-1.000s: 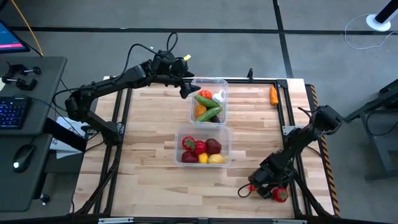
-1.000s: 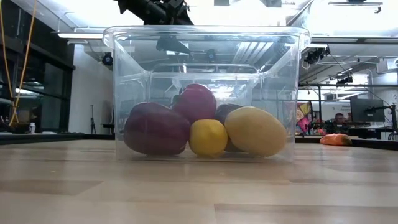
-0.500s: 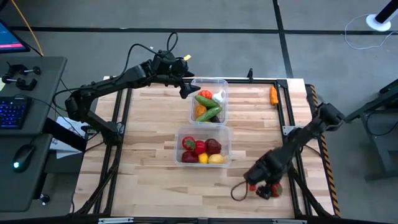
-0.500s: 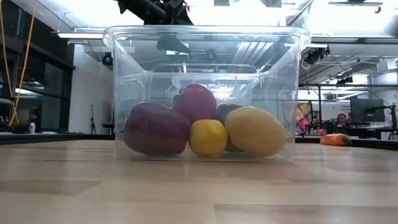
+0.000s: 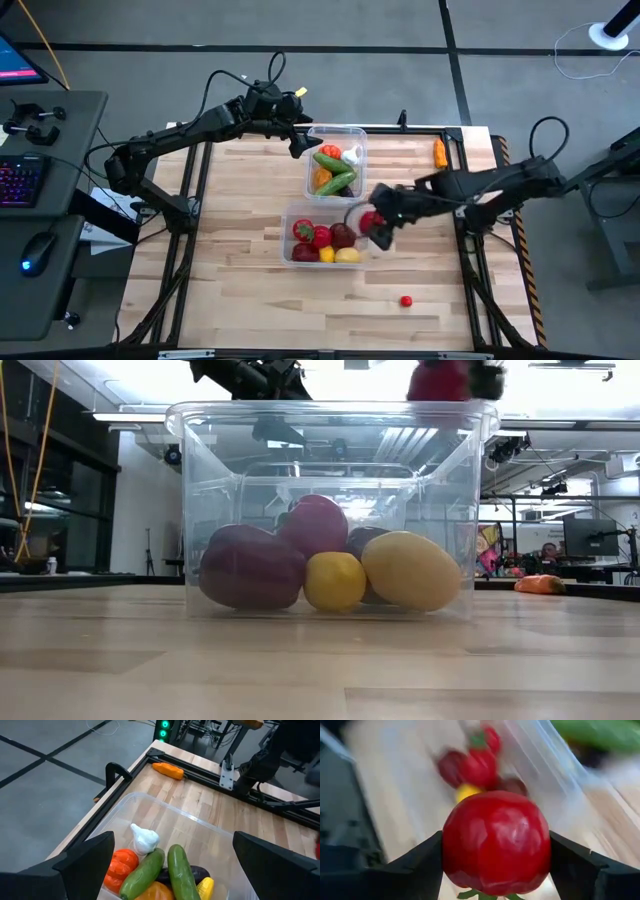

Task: Sort produce into baskets
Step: Put the red tomato into the bottom transparent bin

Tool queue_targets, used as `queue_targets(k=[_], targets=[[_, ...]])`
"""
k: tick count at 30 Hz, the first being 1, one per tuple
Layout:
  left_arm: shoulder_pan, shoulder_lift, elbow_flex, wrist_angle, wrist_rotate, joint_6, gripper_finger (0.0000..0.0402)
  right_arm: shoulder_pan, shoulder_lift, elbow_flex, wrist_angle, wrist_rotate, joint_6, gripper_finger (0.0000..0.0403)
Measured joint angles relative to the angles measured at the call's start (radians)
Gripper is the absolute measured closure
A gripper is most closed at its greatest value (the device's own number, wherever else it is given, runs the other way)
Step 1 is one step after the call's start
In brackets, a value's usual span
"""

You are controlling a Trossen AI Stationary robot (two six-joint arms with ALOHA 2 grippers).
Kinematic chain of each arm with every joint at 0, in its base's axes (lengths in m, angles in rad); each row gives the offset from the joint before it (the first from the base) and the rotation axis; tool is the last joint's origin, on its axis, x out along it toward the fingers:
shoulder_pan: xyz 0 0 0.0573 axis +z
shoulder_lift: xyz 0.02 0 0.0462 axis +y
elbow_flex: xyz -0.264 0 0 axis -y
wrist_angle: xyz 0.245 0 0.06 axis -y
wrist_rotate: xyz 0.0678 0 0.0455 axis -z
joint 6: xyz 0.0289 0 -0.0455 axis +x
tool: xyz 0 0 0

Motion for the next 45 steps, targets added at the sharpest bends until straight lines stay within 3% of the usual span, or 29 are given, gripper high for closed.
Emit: queue_targets(k=[3,7,14,20,26,29,33,36,41,45], targets=[[0.000,0.000,0.000,0.000,0.000,0.000,0.0009,-0.037,0.015,-0.006,0.141,-0.039,-0.065,0.0114],[0.000,0.000,0.000,-0.001,0.000,-0.016,0.0009,-0.070,0.018,-0.007,0.198,-0.037,-0.066,0.0091],[0.000,0.000,0.000,0.000,0.000,-0.019,0.0009,-0.101,0.021,-0.008,0.243,0.083,-0.122,0.0077],[0.000,0.000,0.000,0.001,0.000,-0.018,0.0009,-0.123,0.034,-0.008,0.289,0.001,-0.110,0.0070],[0.000,0.000,0.000,0.002,0.000,-0.024,0.0009,-0.128,0.071,-0.008,0.280,-0.089,-0.137,0.0014],[0.000,0.000,0.000,0.003,0.000,-0.024,0.0009,-0.142,0.064,-0.008,0.263,-0.116,-0.171,0.0012],[0.000,0.000,0.000,0.012,0.000,-0.025,0.0009,-0.171,0.023,-0.008,0.200,-0.209,-0.159,0.0026],[0.000,0.000,0.000,0.021,0.000,-0.027,0.0009,-0.155,-0.009,-0.008,0.054,-0.211,-0.099,0.0026],[0.000,0.000,0.000,0.022,0.000,-0.028,0.0009,-0.018,-0.027,-0.014,-0.270,-0.095,0.113,0.0027],[0.000,0.000,0.000,0.023,0.000,-0.042,0.0009,0.147,-0.027,-0.110,-0.321,-0.112,0.331,0.0027]])
